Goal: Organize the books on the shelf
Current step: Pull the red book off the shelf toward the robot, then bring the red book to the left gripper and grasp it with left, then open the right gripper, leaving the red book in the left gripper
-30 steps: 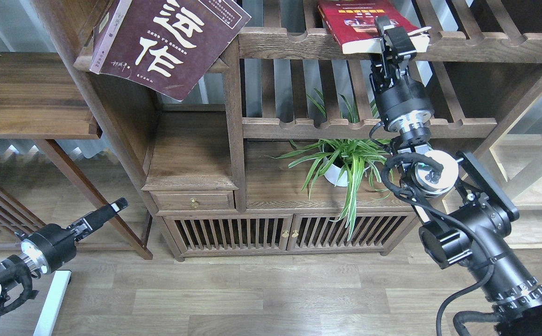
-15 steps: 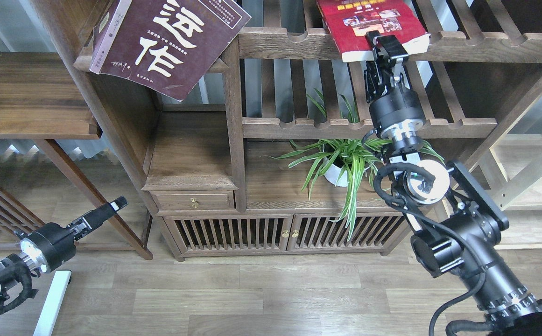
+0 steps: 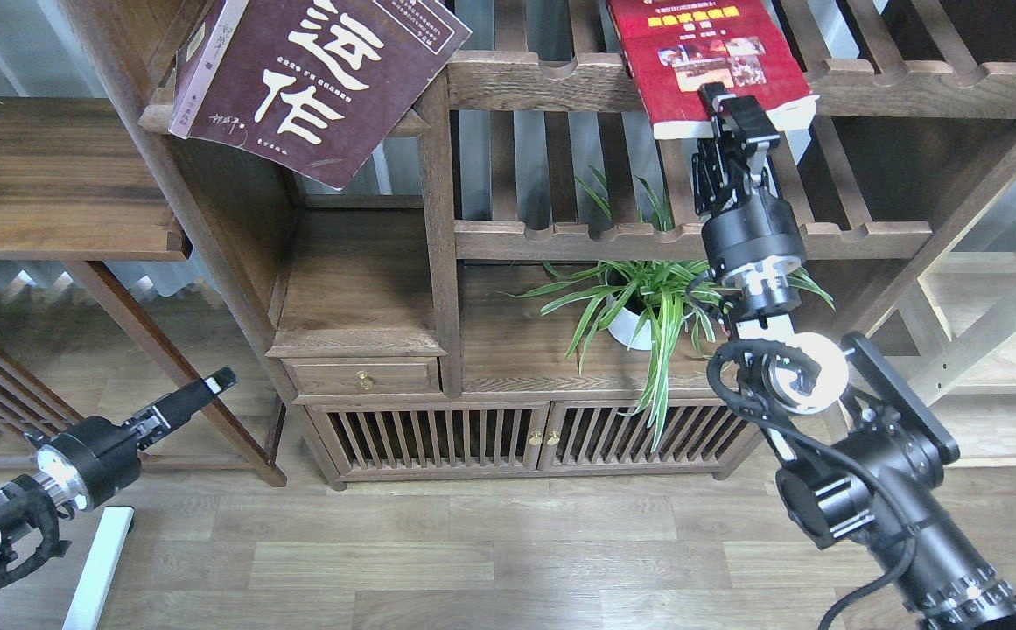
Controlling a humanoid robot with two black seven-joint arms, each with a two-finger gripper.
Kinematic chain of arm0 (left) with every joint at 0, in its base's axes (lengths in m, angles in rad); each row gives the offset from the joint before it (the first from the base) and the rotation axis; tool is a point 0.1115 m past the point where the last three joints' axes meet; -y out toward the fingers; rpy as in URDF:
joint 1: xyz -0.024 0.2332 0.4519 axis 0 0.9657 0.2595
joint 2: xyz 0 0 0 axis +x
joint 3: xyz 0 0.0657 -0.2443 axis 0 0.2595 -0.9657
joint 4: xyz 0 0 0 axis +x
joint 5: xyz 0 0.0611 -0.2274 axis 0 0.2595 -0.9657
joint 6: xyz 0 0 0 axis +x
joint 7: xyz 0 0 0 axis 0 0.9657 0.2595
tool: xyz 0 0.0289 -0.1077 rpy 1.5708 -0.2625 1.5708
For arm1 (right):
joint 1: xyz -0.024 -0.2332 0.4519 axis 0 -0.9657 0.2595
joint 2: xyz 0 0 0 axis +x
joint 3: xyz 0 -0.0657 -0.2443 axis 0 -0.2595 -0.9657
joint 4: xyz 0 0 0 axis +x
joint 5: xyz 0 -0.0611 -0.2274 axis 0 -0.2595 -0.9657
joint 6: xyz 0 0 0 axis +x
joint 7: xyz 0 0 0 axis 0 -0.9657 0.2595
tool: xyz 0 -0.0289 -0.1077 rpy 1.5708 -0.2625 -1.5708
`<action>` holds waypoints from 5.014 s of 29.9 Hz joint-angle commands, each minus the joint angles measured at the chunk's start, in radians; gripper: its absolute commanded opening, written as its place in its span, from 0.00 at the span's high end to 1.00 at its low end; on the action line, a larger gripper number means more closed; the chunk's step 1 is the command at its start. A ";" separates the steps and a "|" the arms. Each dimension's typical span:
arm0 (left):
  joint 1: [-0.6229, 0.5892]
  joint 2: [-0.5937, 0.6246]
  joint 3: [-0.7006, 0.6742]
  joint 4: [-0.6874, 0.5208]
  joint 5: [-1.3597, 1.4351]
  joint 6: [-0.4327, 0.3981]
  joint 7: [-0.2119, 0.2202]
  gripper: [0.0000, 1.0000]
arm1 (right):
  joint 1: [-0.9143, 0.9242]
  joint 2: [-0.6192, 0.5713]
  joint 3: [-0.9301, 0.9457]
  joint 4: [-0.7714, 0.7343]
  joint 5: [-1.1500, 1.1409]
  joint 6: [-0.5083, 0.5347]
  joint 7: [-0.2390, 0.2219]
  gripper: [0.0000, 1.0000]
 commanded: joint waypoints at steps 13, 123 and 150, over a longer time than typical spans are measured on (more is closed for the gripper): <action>-0.062 -0.069 0.022 0.002 -0.004 0.000 0.006 0.19 | -0.264 -0.039 -0.109 -0.001 -0.022 0.287 -0.003 0.89; -0.008 -0.288 0.334 -0.108 -0.484 0.000 0.050 0.93 | -0.515 0.147 -0.450 -0.056 -0.302 0.287 -0.001 0.67; 0.051 -0.166 0.132 -0.099 -0.409 0.000 0.005 0.99 | -0.601 0.147 -0.134 -0.109 -0.339 0.180 0.003 0.26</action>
